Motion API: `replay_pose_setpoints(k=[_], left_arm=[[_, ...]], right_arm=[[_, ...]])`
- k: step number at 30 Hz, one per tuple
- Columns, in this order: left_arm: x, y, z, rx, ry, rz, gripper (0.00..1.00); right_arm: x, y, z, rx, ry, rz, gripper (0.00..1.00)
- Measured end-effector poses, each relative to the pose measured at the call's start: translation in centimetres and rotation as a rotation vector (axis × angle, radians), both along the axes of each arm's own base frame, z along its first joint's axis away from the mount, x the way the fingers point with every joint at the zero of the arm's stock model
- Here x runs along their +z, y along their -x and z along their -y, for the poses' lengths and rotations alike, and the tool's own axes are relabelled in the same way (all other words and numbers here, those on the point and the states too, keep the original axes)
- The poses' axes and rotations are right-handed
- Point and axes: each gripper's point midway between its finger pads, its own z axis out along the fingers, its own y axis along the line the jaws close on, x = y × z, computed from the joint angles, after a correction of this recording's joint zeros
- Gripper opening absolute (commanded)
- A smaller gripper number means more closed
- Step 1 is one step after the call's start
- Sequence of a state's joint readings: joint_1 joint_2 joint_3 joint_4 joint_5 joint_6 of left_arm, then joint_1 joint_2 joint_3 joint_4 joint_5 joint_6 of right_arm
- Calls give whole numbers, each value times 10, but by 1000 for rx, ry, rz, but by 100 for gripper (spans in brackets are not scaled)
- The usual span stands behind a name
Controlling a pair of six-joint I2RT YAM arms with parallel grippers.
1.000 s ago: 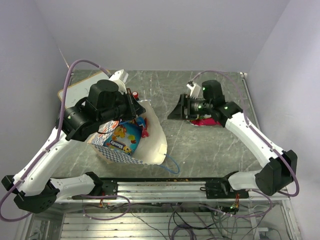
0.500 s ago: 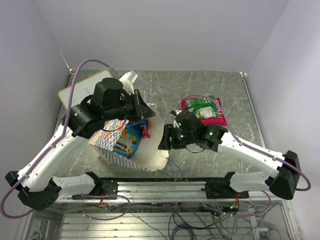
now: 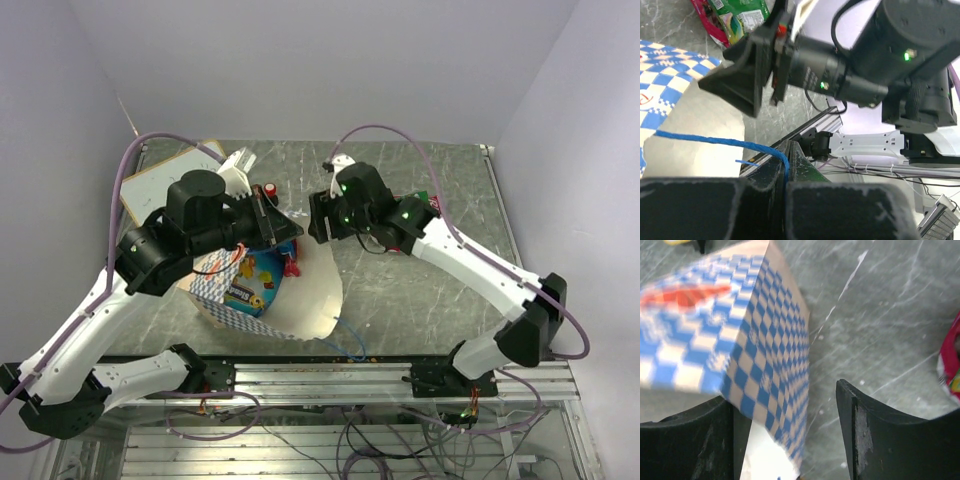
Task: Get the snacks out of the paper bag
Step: Adjust the paper bag at the center of the board.
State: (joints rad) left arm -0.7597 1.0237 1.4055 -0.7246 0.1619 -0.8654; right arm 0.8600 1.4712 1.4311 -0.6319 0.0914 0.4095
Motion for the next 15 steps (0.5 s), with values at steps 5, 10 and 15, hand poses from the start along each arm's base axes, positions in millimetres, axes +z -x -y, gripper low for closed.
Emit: replay_pose_setpoints(k=[5,10,15], left_arm=[[-3,-4,1,18,0,-19,7],[-11,-14,-1,64,-36,-32,7],[-7,-21,-7,119,-26,-12,7]], right_arm=[[8,-38,-10,41,11,53,50],[14,-59,-26,108,-35,47,24],[16,-70,-31,123,-63,41,0]])
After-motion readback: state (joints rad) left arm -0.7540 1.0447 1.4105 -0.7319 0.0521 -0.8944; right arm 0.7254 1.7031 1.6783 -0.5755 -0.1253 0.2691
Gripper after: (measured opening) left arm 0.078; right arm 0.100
